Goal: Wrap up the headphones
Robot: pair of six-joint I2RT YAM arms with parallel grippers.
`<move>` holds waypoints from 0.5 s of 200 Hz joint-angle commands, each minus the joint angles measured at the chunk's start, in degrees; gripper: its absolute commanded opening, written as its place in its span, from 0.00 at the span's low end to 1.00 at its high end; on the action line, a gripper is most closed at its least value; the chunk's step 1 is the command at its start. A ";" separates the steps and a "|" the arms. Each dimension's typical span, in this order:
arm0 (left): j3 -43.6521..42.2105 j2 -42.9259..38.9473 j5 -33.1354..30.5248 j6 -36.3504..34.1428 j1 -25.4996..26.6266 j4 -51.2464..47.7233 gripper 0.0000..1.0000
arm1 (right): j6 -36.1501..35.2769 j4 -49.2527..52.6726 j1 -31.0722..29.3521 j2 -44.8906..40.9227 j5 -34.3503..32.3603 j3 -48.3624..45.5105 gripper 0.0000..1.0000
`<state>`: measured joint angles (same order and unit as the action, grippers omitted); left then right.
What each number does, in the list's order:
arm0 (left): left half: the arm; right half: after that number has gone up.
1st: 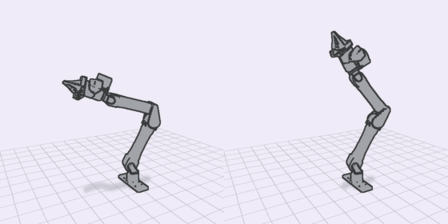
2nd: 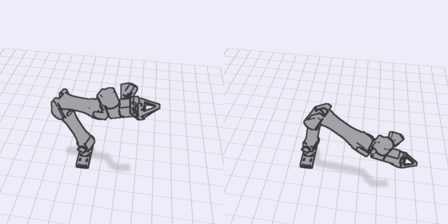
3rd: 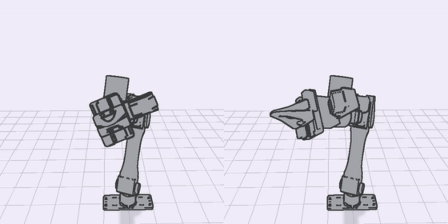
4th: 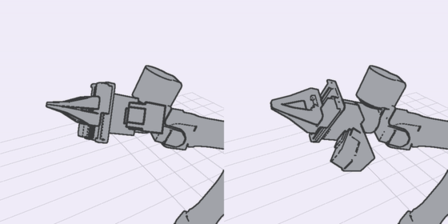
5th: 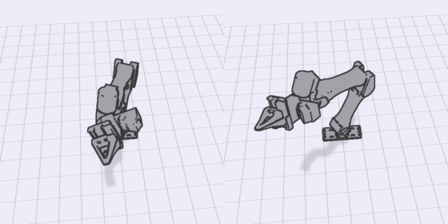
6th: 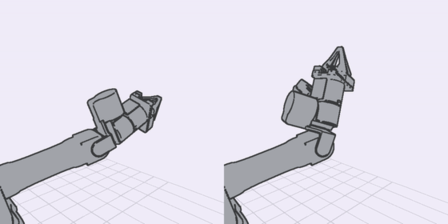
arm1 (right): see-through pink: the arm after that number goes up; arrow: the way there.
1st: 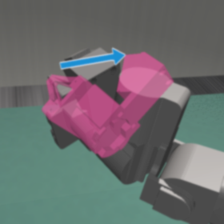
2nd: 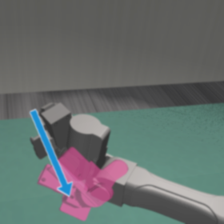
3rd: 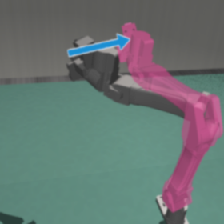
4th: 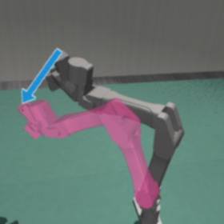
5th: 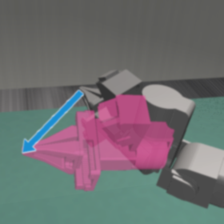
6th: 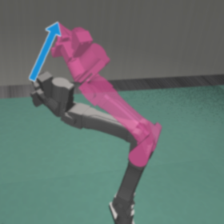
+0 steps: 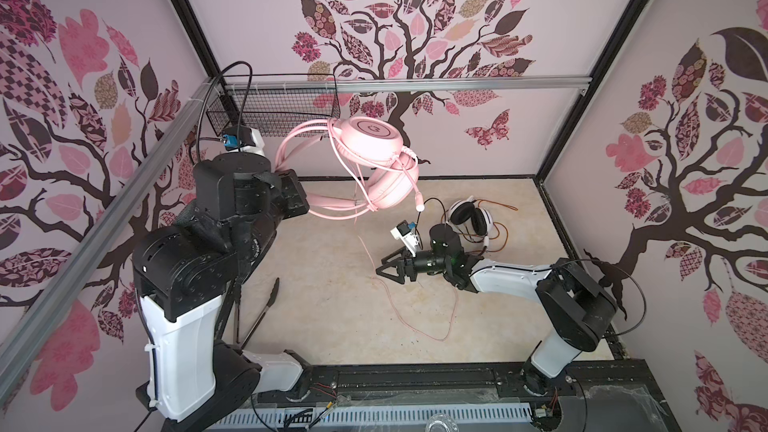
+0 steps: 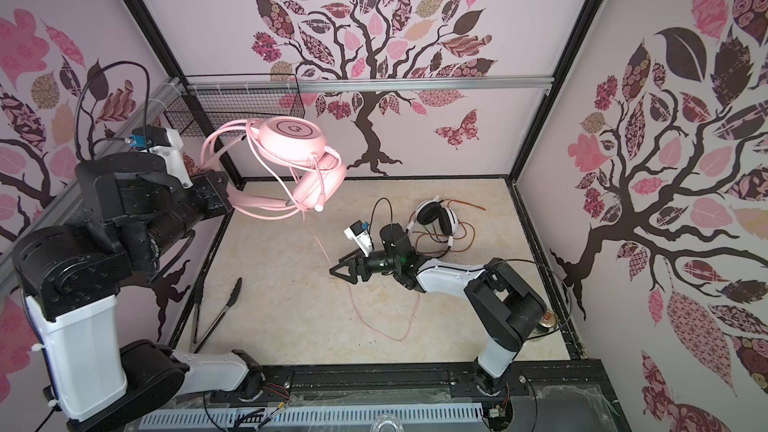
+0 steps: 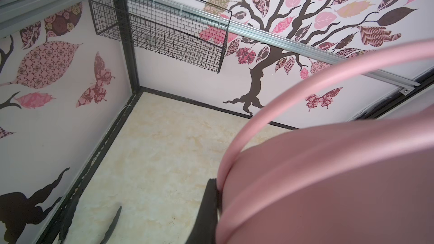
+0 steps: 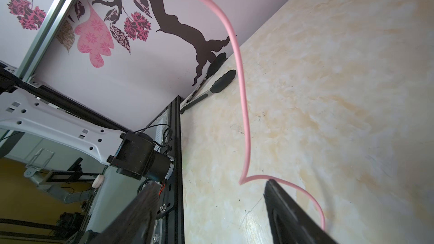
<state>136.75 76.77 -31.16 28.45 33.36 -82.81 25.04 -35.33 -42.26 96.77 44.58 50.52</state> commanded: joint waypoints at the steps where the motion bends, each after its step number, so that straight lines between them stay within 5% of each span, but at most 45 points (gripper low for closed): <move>1: 0.11 -0.45 0.48 2.06 -0.21 5.62 0.00 | 3.06 -5.42 -0.51 3.42 1.43 2.93 0.74; 59: 0.00 -0.31 0.22 1.87 -0.21 5.72 0.00 | 5.59 -7.62 -2.96 9.57 2.28 5.78 0.65; 100: -0.45 -0.27 -0.13 1.77 -0.20 5.90 0.00 | 8.33 -13.21 -6.01 7.08 2.84 0.27 0.41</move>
<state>136.73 76.77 -31.18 28.42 33.36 -82.76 31.38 -44.03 -46.85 104.84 45.87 53.10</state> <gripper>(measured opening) 0.064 0.456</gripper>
